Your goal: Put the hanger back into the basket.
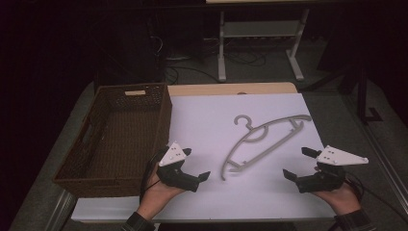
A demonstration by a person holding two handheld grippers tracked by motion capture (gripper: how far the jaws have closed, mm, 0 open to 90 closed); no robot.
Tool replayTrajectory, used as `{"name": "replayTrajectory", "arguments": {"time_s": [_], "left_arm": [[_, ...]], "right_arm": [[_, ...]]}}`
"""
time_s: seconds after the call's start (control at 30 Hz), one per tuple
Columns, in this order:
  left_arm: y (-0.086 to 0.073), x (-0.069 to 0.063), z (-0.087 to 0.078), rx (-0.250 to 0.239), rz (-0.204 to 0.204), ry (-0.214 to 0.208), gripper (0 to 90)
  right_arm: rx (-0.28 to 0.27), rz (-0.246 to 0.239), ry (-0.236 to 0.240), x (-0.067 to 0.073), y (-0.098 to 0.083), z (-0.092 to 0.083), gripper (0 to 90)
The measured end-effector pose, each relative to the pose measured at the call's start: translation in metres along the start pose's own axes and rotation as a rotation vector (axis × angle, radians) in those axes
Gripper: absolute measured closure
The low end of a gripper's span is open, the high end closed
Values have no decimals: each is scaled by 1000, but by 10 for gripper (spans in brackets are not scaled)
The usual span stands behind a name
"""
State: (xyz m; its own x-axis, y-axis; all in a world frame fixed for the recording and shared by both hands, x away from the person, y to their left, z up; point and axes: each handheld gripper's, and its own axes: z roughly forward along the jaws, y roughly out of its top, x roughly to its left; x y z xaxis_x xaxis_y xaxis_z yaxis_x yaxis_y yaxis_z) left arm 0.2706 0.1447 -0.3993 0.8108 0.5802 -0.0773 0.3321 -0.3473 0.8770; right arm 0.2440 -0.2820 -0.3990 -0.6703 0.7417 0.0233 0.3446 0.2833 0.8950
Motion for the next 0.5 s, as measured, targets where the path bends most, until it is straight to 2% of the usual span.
{"name": "replayTrajectory", "arguments": {"time_s": [0.27,0.5], "left_arm": [[2,1,2,14,-18,-3,9],[7,1,7,44,-18,-10,8]], "right_arm": [[8,4,1,0,-1,0,0],[22,0,-2,-1,-1,3,0]]}}
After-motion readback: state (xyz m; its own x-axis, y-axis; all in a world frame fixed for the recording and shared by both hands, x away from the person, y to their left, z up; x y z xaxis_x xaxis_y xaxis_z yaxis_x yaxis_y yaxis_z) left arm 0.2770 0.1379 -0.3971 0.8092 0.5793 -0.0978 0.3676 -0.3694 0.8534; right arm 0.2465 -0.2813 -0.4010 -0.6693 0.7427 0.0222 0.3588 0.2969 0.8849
